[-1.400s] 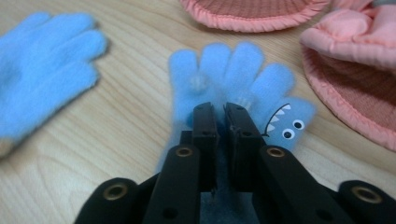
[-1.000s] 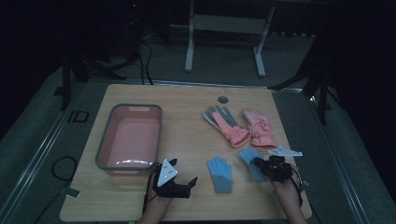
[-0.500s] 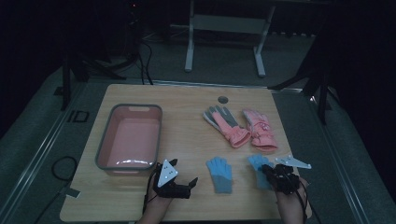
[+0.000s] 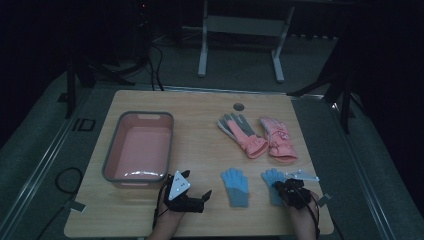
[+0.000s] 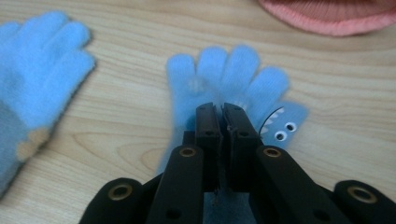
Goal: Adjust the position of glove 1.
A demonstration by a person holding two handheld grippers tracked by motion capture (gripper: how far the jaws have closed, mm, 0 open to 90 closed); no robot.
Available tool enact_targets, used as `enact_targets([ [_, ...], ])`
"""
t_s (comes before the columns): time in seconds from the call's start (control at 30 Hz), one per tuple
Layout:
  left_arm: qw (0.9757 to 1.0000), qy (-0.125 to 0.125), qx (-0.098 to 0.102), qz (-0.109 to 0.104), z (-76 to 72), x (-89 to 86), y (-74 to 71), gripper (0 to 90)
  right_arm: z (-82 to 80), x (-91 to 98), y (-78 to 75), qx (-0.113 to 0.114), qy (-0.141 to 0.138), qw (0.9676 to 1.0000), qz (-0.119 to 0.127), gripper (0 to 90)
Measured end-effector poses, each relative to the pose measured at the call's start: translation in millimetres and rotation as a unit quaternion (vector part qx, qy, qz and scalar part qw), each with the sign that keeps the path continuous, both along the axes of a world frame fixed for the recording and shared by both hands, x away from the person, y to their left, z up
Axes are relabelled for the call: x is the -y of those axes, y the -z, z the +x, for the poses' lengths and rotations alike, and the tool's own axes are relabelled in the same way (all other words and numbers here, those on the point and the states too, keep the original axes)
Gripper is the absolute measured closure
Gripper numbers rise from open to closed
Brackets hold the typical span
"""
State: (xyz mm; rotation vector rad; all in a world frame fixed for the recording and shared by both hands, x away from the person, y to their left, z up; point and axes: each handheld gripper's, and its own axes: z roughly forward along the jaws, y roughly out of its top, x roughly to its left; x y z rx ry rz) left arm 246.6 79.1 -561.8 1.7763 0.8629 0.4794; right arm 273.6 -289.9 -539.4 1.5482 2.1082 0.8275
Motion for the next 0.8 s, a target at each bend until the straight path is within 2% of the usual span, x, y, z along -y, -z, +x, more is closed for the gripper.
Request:
enact_targets([
  [0.13,1.0000,0.001,0.000,0.001,0.0,0.1,0.0,0.1,1.3,3.3,3.6,-0.007,-0.004,0.9999,0.010,81.7],
  [0.23,1.0000,0.001,0.000,0.000,0.0,0.0,0.0,0.1,1.7,3.7,2.9,-0.008,-0.011,0.9999,0.006,77.0],
  [0.33,1.0000,0.001,0.001,0.001,0.0,0.1,0.0,0.1,3.8,7.3,-3.7,0.000,-0.035,0.9994,0.004,69.2],
  [0.4,1.0000,0.000,0.001,0.001,-0.1,0.3,0.0,0.1,6.3,12.5,-9.7,0.014,-0.061,0.9980,-0.008,66.2],
  [0.47,1.0000,0.000,0.001,0.001,0.0,0.3,0.0,0.1,10.4,19.5,-14.0,0.010,-0.088,0.9961,-0.006,65.7],
  [0.53,1.0000,0.000,0.001,0.000,0.1,0.1,0.0,0.1,12.2,25.2,-17.2,0.011,-0.120,0.9927,0.005,65.8],
  [0.57,1.0000,0.000,0.000,0.000,0.2,0.1,0.0,0.1,12.4,26.8,-18.2,0.012,-0.143,0.9896,0.003,66.0],
  [0.67,1.0000,-0.001,-0.001,0.001,0.3,0.1,0.0,0.1,12.9,26.1,-14.5,0.005,-0.163,0.9865,-0.011,66.5],
  [0.77,1.0000,-0.001,-0.001,0.000,0.2,0.1,0.0,0.1,12.9,23.7,-5.8,-0.001,-0.175,0.9845,-0.016,66.5],
  [0.8,1.0000,-0.001,0.000,0.000,0.2,0.0,0.1,0.2,12.5,22.4,-2.3,-0.002,-0.172,0.9847,-0.025,67.9],
])
